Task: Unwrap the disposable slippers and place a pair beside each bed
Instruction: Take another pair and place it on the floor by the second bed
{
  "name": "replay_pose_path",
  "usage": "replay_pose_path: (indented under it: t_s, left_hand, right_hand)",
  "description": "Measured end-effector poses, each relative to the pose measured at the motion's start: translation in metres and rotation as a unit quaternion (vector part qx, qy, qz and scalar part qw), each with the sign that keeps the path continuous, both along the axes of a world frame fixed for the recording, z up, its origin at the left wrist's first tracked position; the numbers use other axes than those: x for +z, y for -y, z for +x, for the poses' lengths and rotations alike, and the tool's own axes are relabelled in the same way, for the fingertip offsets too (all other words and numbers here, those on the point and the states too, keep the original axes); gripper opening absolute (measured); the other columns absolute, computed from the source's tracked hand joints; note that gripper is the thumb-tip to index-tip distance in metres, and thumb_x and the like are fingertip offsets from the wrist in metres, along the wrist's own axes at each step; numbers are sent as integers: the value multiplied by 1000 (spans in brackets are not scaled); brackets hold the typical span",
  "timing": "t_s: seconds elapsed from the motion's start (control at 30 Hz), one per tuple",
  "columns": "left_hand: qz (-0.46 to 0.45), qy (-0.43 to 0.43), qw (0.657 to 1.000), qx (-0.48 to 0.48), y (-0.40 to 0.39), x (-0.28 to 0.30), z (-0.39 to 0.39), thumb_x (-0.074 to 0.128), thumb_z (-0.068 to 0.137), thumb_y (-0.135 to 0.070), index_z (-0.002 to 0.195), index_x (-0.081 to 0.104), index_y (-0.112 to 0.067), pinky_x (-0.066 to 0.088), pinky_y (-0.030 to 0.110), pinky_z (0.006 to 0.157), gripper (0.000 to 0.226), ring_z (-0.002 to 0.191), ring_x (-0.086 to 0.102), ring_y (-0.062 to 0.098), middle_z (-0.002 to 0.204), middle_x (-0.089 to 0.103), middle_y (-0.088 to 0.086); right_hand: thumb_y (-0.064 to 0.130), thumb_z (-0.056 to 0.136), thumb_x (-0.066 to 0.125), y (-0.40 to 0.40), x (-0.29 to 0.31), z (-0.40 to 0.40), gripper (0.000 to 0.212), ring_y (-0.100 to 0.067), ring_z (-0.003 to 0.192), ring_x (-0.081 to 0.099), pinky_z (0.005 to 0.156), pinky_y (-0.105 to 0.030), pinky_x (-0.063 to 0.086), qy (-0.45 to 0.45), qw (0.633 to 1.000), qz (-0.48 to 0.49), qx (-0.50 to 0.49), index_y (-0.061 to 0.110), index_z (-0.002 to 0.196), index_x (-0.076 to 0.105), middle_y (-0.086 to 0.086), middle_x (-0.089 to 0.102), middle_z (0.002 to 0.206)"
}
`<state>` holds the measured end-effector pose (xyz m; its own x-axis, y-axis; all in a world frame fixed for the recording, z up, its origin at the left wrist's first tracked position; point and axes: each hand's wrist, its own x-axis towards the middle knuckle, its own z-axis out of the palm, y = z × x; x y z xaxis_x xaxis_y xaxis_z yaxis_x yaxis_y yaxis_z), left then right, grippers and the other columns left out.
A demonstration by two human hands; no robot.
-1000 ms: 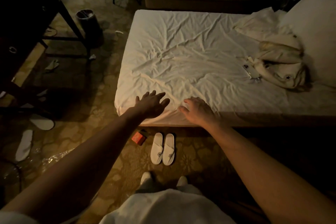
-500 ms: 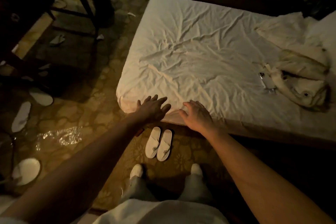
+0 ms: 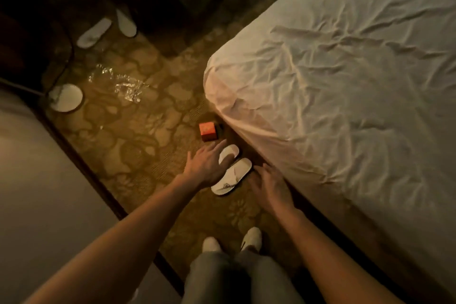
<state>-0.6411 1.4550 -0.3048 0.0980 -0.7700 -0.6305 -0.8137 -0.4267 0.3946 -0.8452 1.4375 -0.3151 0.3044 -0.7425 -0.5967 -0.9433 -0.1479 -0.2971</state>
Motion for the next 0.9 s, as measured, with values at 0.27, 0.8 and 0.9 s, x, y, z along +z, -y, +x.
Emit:
replay_pose_path:
  t_s: [0.27, 0.8, 0.9]
  left_hand:
    - [40, 20, 999, 21, -17, -304, 21, 22, 93, -76, 159, 13, -40, 6, 71, 119, 76, 156, 13, 31, 171, 10, 0]
    - [11, 115, 992, 57, -31, -625, 22, 57, 81, -71, 157, 8, -46, 31, 62, 115, 94, 148, 20, 40, 168, 8, 8]
    - [0, 116, 991, 64, -37, -628, 16, 62, 81, -66, 157, 13, -45, 38, 56, 112, 93, 147, 25, 37, 165, 17, 11]
  right_hand:
    - [41, 100, 56, 2, -271, 24, 63, -27, 155, 19, 125, -44, 23, -58, 994, 52, 77, 25, 156, 34, -5, 25, 167]
    - [46, 82, 76, -37, -579, 34, 97, -40, 153, 6, 121, -52, 31, -49, 998, 14, 27, 32, 161, 22, -9, 3, 171]
    - [43, 50, 96, -39, -579, 36, 102, -41, 140, 33, 103, -60, 50, -26, 994, -89, 50, 18, 142, 60, -20, 47, 153]
